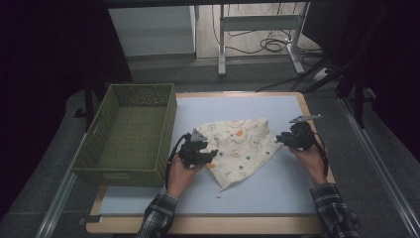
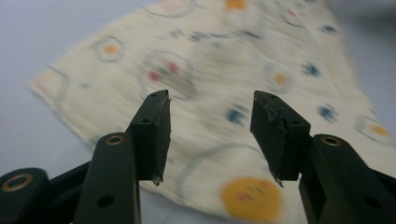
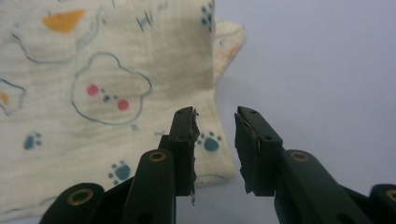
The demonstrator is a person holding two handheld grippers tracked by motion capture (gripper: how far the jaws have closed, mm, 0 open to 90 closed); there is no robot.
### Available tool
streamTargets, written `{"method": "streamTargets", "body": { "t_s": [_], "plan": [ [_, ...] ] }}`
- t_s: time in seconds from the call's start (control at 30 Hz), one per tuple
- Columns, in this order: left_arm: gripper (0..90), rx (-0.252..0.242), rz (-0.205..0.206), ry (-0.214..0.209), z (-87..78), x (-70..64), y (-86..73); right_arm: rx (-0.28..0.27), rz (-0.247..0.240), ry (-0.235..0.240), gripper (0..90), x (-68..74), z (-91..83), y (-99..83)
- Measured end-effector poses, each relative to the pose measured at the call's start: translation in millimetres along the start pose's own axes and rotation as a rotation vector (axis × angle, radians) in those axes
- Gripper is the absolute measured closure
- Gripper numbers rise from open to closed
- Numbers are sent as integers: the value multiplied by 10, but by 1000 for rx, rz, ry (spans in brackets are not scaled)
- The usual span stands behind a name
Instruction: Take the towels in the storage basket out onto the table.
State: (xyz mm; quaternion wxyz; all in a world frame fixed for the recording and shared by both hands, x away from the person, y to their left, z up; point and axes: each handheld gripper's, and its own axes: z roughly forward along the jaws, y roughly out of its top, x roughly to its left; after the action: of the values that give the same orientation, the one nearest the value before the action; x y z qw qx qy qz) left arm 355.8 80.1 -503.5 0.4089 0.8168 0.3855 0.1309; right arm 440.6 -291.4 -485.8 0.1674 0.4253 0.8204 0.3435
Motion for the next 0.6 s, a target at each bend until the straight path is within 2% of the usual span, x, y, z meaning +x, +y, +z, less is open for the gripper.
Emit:
{"method": "streamTargets", "body": {
  "t_s": [0.13, 0.23, 0.37, 0.43, 0.47, 0.53, 0.6],
  "plan": [
    [481, 28, 50, -70, -73, -229, -182, 9, 8, 7, 675, -35, 99, -119],
    [481, 42, 72, -110, -107, -367, -301, 10, 8, 5, 652, -36, 169, -168],
    [479, 60, 97, -133, -67, -508, -404, 11, -7, -7, 639, -16, 227, -224],
    [465, 85, 125, -116, 12, -581, -436, 2, -6, -11, 666, -3, 221, -242],
    [465, 95, 136, -107, 41, -603, -443, 1, -4, -10, 718, 4, 213, -251],
    [474, 83, 155, -74, 82, -654, -458, 5, -1, 7, 807, 21, 192, -269],
    [613, 88, 158, -60, 88, -676, -439, 11, 2, 24, 847, 39, 166, -288]
  ]
}}
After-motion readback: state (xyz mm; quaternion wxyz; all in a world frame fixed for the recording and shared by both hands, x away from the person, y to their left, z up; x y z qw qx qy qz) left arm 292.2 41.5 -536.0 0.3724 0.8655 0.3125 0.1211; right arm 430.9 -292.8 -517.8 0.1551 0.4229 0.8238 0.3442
